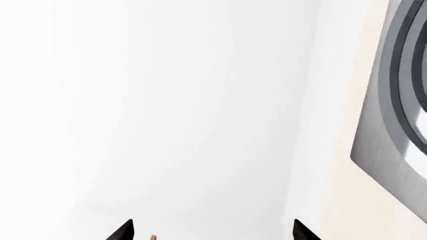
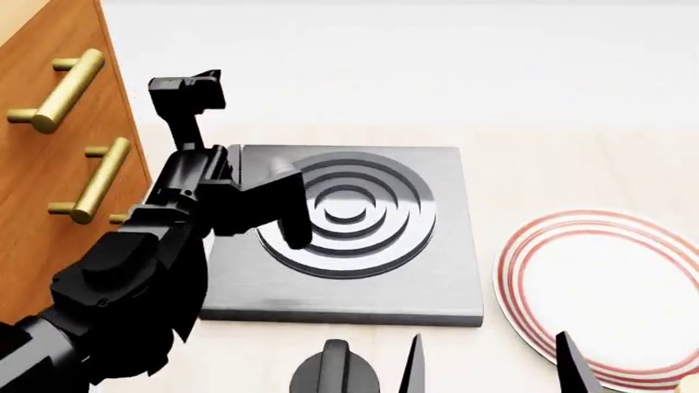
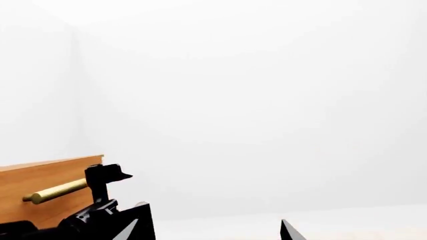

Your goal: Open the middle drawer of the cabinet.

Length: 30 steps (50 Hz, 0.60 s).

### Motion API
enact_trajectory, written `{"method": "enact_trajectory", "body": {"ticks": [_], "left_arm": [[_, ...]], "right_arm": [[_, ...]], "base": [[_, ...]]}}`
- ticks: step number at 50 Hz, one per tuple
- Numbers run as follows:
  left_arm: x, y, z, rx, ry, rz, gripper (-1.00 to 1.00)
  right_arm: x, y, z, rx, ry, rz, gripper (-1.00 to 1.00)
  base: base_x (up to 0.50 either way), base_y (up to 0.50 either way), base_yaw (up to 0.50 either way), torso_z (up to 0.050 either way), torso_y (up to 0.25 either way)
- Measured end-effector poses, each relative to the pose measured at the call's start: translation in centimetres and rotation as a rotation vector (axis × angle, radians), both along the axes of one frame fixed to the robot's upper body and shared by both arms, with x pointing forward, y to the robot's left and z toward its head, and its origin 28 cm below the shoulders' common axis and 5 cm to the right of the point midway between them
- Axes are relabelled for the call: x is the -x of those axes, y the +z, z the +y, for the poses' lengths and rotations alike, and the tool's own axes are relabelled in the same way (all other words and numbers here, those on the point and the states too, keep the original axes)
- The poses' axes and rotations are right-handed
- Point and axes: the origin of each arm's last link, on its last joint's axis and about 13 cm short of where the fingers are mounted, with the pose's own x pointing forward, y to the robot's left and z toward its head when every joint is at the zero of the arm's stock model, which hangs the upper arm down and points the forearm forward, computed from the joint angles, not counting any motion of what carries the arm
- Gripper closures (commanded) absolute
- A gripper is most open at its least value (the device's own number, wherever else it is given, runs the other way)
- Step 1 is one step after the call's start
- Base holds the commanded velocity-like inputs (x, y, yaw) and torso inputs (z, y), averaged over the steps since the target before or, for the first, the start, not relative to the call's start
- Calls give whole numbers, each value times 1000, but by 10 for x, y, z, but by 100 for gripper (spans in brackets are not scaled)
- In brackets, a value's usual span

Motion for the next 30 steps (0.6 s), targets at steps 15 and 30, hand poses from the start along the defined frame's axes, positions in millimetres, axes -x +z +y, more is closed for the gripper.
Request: {"method": "enact_trajectory", "body": {"ticks": [15, 30], "left_arm": [[3, -14, 7, -40, 41, 41, -100], [8, -30, 9, -26, 57, 31, -100]], "right_arm": [[0, 0, -1, -3, 0, 0, -100], [1, 0, -1, -4, 1, 0, -100]], "base": [[0, 0, 0, 0, 0], [0, 0, 0, 0, 0]]}}
